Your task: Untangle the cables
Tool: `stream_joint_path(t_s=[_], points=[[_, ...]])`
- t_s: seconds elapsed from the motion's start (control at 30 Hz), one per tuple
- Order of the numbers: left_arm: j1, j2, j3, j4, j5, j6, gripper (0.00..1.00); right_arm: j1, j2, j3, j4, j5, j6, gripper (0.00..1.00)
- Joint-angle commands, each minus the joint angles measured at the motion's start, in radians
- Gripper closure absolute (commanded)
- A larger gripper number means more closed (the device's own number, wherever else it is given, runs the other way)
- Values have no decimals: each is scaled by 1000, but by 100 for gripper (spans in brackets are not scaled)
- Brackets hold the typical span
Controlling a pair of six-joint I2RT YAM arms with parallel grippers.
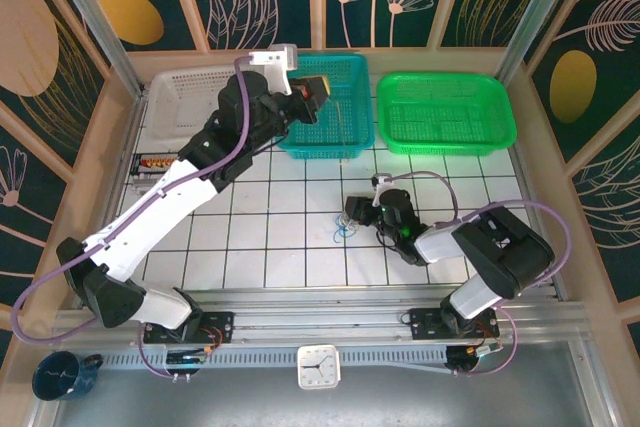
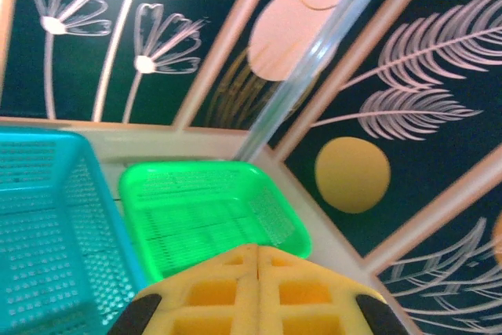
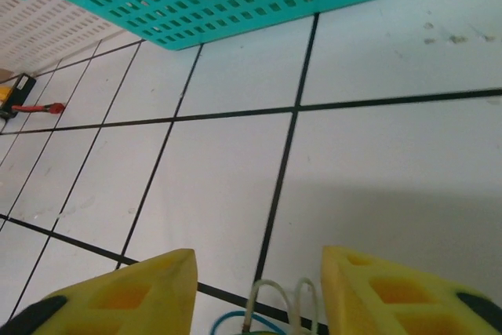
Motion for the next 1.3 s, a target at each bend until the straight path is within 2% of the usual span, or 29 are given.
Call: stream_joint_path(t_s=[0.0, 0.13, 0.3, 0.7, 0.8, 0.9, 1.07, 1.27], points=[[27, -26, 20, -55, -59, 72, 100, 6, -73, 53, -85, -33, -27, 49], [50, -33, 5, -72, -98, 104, 100, 5, -141, 96, -174, -57, -47, 42], [78, -41, -28, -71, -129, 127, 100, 4, -202, 135, -280, -50, -66, 38], [245, -26, -37, -84, -115, 152, 100, -28, -358, 155, -467, -32, -16, 37], [271, -20, -40, -84, -106, 153, 100, -47, -406, 132, -482, -18, 17, 30], [315, -6, -30, -86, -120, 165, 100, -79, -443, 123, -509, -47, 39, 28], [412, 64, 25, -86, -149, 196, 100, -95, -484, 128, -562, -104, 47, 28], [492, 197, 131, -86, -216, 234, 100, -125, -536, 119, -588, -116, 48, 28]])
